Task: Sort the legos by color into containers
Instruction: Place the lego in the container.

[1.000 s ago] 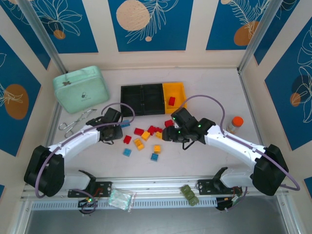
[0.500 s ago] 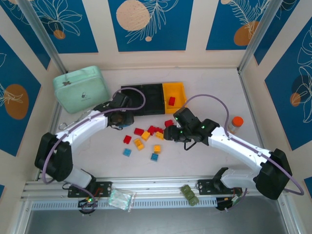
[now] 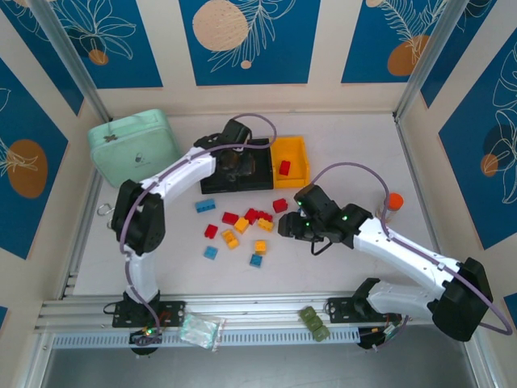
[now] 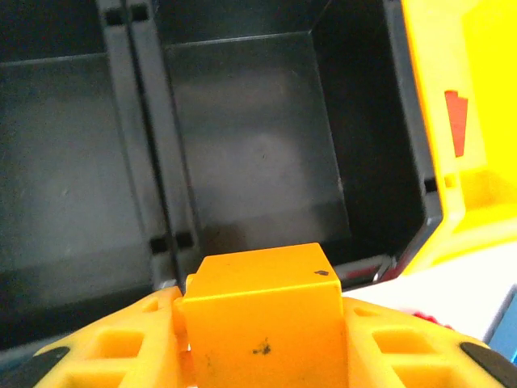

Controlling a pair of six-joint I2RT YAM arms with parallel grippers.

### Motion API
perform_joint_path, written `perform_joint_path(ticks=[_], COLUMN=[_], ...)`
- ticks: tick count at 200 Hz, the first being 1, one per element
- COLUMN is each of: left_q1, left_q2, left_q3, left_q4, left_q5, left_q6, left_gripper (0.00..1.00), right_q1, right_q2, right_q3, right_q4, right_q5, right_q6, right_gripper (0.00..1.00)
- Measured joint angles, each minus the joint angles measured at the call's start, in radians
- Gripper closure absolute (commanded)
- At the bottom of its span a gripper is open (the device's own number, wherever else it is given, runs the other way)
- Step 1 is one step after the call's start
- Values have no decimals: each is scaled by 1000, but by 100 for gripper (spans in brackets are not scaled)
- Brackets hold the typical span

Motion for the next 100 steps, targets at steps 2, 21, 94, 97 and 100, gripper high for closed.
perform_joint_path(ticks=[2,21,94,97,100], left_q1=[0,0,-6,-7,-7], left_q2=[7,84,290,295,301], left_q3=[9,110,355,361,368], left_q4=[-4,-34,-134,-137,-140], left_q5=[0,0,-2,-2,-4], left_q6=[2,20,58,58,60], left_gripper=[74,74,73,73,73], right_q1=[0,0,-10,-11,-12], right_q2=[-4,-26,-37,-37,-37], right_q3=[-2,-14,-33,-33,-33], right_q4=[-1,-6,-24,-26,-27], right_q5=[1,7,14,15,15], right_q6=[2,14,34,34,34], right_gripper=[47,47,47,47,47])
